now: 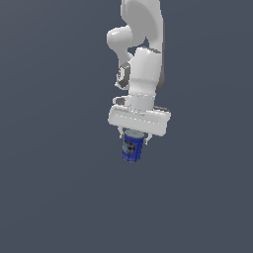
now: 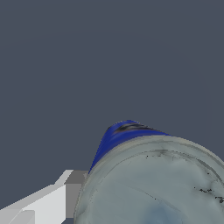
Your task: Pick up the object and move it to a goal position.
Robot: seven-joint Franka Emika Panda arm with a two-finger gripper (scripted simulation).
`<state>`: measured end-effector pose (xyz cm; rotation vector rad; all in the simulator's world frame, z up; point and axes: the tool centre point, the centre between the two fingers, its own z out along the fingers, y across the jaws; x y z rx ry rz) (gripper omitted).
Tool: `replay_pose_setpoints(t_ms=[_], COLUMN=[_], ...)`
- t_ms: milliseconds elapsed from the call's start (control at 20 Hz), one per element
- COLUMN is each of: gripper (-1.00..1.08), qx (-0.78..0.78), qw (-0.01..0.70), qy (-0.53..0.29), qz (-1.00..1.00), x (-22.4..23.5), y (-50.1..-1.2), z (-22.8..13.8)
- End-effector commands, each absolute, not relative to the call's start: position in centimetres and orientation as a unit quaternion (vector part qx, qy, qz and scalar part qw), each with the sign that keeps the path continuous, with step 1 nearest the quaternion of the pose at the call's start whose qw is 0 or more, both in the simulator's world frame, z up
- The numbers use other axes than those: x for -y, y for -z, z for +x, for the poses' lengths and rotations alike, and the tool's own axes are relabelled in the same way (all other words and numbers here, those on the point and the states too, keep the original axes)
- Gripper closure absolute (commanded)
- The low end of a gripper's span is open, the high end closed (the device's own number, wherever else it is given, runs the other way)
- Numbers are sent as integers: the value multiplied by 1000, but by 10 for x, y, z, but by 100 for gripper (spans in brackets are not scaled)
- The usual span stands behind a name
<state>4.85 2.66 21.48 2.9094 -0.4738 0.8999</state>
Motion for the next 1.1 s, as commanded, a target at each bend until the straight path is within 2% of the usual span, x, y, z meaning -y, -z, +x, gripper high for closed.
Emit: replay_pose_setpoints(t_ms=[0,1050], gripper=[108,108], qx=[157,181], qw=[31,47], qy=[-312,-441], qz=[936,878], x=[-31,-63], y=[-229,-319], z=[56,88])
